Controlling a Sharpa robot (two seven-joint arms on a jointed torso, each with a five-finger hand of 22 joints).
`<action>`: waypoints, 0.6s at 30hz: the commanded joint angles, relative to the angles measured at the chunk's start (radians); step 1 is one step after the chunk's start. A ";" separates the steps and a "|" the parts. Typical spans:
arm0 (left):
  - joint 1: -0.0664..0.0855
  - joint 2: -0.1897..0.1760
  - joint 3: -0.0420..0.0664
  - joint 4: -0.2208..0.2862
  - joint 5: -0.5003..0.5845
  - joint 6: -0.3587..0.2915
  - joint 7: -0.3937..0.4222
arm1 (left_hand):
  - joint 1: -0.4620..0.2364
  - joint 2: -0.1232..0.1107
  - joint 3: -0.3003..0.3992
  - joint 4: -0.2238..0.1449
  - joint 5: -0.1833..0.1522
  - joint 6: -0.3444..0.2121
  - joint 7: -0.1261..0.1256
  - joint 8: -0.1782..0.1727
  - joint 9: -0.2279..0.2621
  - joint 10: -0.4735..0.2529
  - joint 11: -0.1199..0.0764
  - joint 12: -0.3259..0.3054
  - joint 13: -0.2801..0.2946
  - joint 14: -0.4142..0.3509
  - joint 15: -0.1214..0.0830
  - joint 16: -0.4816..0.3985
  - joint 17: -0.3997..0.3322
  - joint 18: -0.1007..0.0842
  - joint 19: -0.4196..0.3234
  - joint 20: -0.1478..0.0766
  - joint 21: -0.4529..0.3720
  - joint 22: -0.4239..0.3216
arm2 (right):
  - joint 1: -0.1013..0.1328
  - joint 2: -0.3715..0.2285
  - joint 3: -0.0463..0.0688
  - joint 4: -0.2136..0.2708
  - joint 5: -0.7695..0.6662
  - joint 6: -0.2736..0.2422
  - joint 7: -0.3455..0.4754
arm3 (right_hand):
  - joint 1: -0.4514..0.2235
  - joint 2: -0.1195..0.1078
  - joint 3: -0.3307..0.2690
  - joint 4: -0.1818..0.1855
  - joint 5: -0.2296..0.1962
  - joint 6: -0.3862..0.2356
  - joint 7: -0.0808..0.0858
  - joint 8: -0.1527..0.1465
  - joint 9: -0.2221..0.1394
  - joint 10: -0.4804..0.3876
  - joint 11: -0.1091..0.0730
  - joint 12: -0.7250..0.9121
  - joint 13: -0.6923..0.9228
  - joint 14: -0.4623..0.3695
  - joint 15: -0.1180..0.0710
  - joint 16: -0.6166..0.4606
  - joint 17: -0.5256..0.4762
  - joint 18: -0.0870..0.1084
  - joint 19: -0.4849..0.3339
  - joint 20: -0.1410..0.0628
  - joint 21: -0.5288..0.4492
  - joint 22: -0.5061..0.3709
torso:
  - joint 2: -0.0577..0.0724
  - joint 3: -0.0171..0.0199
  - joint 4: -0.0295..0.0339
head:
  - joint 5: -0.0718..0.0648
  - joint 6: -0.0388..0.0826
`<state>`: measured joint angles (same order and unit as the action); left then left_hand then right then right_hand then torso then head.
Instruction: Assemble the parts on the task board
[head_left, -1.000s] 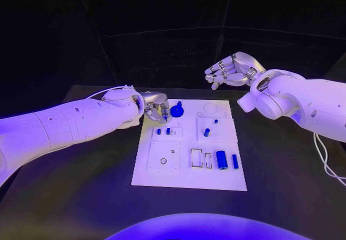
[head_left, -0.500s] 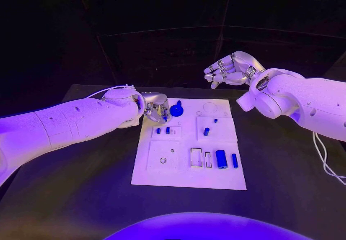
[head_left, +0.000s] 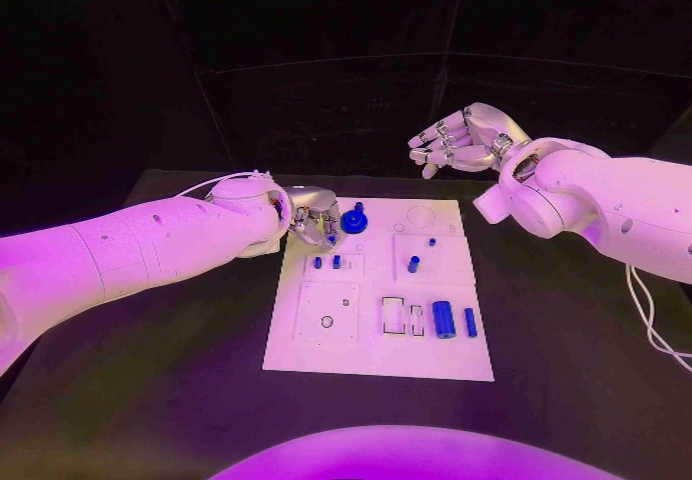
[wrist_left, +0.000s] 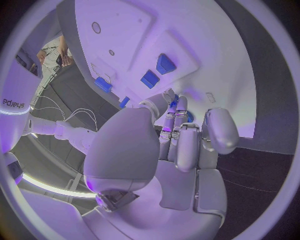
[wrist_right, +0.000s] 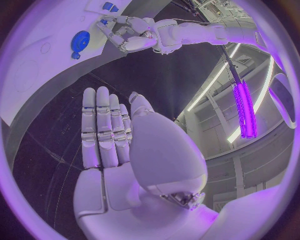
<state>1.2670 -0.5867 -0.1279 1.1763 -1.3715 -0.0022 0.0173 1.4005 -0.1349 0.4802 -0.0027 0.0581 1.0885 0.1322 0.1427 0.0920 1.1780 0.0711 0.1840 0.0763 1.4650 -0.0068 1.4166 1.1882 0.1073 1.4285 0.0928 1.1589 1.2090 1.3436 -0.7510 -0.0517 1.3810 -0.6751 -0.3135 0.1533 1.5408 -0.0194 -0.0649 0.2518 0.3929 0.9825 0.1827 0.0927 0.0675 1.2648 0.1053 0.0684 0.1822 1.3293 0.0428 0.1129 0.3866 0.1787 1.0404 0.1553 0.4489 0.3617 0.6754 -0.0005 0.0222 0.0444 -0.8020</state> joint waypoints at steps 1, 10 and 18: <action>0.001 0.003 0.000 0.000 0.004 0.015 -0.008 | -0.012 0.001 -0.005 0.001 -0.003 0.006 0.000 -0.006 0.001 0.008 -0.003 -0.006 0.001 0.022 -0.005 -0.002 -0.002 -0.013 0.005 -0.003 0.005 0.002 | 0.002 0.001 0.001 0.001 -0.001 0.005 0.007 | -0.004 0.002 0.003 0.005 0.004 -0.003 0.002 -0.006 0.001 -0.007 0.001 -0.003 -0.002 0.006 0.004 -0.006 -0.001 0.003 0.008 -0.002 -0.005 -0.001 | 0.000 0.0000 -0.0003 | -0.001 -0.001; 0.001 0.009 0.000 -0.006 0.004 0.031 -0.033 | -0.025 -0.006 -0.016 0.002 -0.003 -0.009 0.004 -0.020 -0.003 0.001 0.001 -0.017 0.002 0.020 -0.003 -0.003 -0.006 -0.013 0.002 -0.003 0.001 0.000 | 0.002 0.002 0.001 0.001 -0.001 0.005 0.007 | -0.004 0.002 0.003 0.005 0.004 -0.003 0.002 -0.006 0.001 -0.007 0.001 -0.003 -0.002 0.006 0.004 -0.006 -0.001 0.003 0.008 -0.002 -0.005 -0.001 | 0.000 -0.0001 -0.0001 | -0.002 -0.003; 0.001 0.012 -0.001 -0.010 0.004 0.042 -0.051 | -0.045 -0.022 -0.040 0.007 -0.003 -0.054 0.018 -0.052 -0.015 -0.041 0.017 -0.040 -0.002 0.014 0.008 -0.010 -0.025 -0.010 -0.006 0.006 -0.016 -0.012 | 0.002 0.001 0.001 0.001 -0.001 0.005 0.007 | -0.004 0.002 0.003 0.005 0.004 -0.003 0.002 -0.006 0.001 -0.007 0.001 -0.003 -0.002 0.006 0.004 -0.006 -0.001 0.003 0.008 -0.002 -0.005 -0.001 | 0.000 0.0000 0.0002 | -0.003 -0.004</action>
<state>1.2671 -0.5760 -0.1291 1.1673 -1.3715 0.0207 -0.0152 1.3624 -0.1581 0.4454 0.0068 0.0581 1.0431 0.1516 0.0933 0.0781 1.1409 0.0892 0.1470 0.0751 1.4650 -0.0068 1.4116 1.1647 0.1075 1.4245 0.0967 1.1461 1.1980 1.3436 -0.7500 -0.0517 1.3809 -0.6751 -0.3131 0.1533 1.5407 -0.0194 -0.0649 0.2518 0.3928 0.9825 0.1827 0.0927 0.0675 1.2648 0.1053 0.0684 0.1823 1.3294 0.0428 0.1129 0.3866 0.1788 1.0404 0.1553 0.4489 0.3618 0.6754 -0.0005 0.0222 0.0418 -0.8054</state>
